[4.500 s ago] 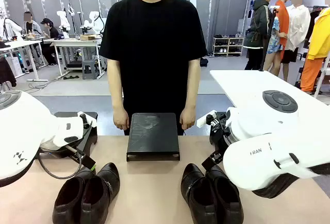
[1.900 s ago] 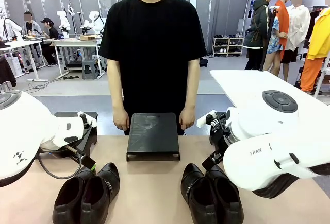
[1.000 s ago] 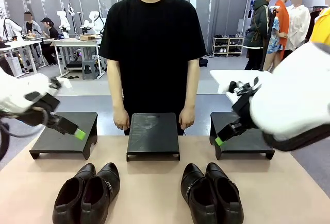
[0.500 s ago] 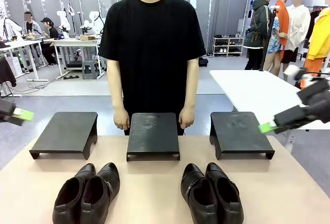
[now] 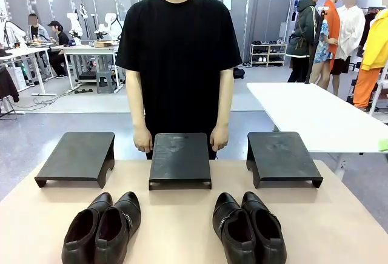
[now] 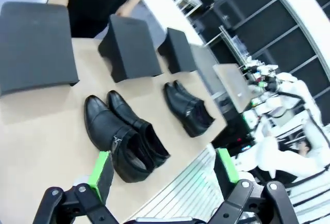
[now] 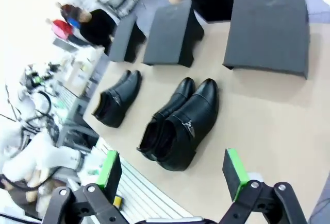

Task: Place the shoes on the stand as instructed by the person.
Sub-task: Pick up one pair of Shoes and place it on the Shoes Stand indicated by the person.

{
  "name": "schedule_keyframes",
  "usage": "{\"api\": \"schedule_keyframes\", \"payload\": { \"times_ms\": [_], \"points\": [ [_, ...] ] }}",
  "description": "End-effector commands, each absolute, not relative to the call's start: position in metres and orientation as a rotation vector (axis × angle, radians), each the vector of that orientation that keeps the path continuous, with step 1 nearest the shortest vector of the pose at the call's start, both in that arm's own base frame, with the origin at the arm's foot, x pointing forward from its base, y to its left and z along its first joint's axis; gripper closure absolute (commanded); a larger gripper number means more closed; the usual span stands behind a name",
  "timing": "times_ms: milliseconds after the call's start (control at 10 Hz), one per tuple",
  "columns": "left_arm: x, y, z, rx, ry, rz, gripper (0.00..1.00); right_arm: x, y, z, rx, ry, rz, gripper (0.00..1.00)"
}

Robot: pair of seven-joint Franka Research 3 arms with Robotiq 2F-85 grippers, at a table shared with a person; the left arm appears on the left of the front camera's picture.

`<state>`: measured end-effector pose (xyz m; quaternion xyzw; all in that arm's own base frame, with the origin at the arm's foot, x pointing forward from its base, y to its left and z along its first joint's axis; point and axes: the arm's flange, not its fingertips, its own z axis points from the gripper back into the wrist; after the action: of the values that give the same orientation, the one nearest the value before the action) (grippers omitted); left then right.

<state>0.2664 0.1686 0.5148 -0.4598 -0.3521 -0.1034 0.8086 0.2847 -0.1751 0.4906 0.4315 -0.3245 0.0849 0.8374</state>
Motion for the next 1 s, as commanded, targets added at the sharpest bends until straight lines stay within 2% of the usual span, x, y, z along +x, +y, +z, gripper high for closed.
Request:
{"api": "schedule_keyframes", "payload": {
  "times_ms": [0,200,400,800,900],
  "points": [
    [0.220,0.177,0.478,-1.135,-0.837,-0.248,0.00,0.241,-0.206,0.448,1.085,-0.776,0.114,0.00],
    [0.197,0.195,0.453,-1.263,-0.927,-0.193,0.00,0.209,-0.235,0.422,1.156,-0.808,0.057,0.00],
    [0.190,0.197,0.442,-1.299,-0.966,-0.136,0.00,0.190,-0.250,0.411,1.183,-0.868,0.024,0.00],
    [0.203,0.169,0.449,-1.243,-0.953,-0.100,0.00,0.188,-0.246,0.403,1.162,-0.876,0.022,0.00],
    [0.213,0.238,0.449,-1.307,-0.971,-0.088,0.00,0.190,-0.245,0.400,1.149,-0.870,0.023,0.00]
  ]
}}
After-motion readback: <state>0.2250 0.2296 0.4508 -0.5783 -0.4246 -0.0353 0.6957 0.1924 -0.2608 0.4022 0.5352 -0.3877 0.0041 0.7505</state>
